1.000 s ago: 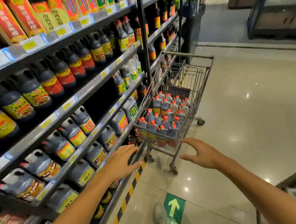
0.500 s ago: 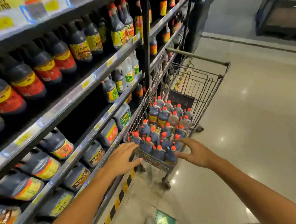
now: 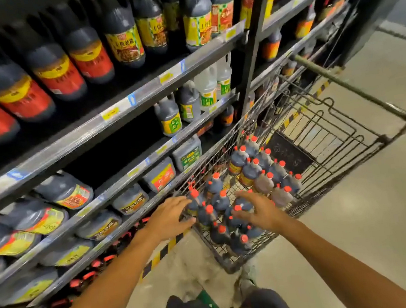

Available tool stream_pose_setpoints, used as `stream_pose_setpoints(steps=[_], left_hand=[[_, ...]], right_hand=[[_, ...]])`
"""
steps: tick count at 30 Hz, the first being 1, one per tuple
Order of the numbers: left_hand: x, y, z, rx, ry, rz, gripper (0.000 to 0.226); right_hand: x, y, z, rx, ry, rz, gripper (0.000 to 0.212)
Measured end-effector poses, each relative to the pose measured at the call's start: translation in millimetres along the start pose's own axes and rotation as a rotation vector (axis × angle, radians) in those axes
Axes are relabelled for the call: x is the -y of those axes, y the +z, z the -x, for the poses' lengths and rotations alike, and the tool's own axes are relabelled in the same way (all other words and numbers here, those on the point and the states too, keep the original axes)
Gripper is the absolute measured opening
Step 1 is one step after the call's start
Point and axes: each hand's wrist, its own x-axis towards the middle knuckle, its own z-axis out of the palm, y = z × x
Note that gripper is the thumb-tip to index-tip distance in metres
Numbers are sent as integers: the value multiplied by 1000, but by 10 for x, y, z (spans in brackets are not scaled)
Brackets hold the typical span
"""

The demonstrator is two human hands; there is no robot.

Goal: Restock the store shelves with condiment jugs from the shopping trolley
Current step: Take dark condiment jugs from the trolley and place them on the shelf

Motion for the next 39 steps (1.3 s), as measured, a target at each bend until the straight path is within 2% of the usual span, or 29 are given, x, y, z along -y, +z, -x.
stream_pose_setpoints(steps=[2, 6, 9, 10, 12, 13, 15, 17, 22, 24, 27, 30, 36, 39], left_hand=[[-64, 17, -103, 1, -63, 17, 72], [-93, 165, -152, -7, -144, 89, 86], [-7, 317, -184, -28, -193, 132, 74], [42, 365, -213, -8, -205, 148, 80], [147, 492, -298, -6, -206, 185, 96], [207, 573, -367, -40, -191, 186, 96], [307, 707, -481, -97, -156, 198, 88], [392, 789, -569, -60, -165, 206, 89], [583, 1113, -711, -30, -145, 321, 70], [591, 1180, -748, -74, -148, 292, 73], [613, 1291, -800, -104, -161, 274, 61], [631, 1332, -814, -95, -150, 293, 59], [599, 1160, -790, -99, -183, 315, 57], [586, 1065, -801, -97, -185, 444, 63]], right_hand=[[-95, -122, -259, 49, -7, -4, 60], [-239, -137, -663, 160, -21, 5, 66], [-257, 8, -904, 245, -33, -2, 65], [-253, 82, -982, 263, -40, -11, 66], [-310, 253, -1137, 278, -38, -4, 82], [-345, 348, -1221, 294, -20, 4, 85], [-500, 597, -1399, 316, 18, 41, 65], [-607, 849, -1568, 307, 36, 86, 48], [-573, 1306, -1784, 244, 105, 123, 55], [-553, 1483, -1845, 179, 124, 138, 52], [-537, 1730, -1873, 98, 219, 118, 57], [-576, 1853, -1910, 22, 275, 157, 43], [-685, 1708, -1938, 50, 136, 290, 25], [-609, 1410, -1867, 91, 11, 369, 28]])
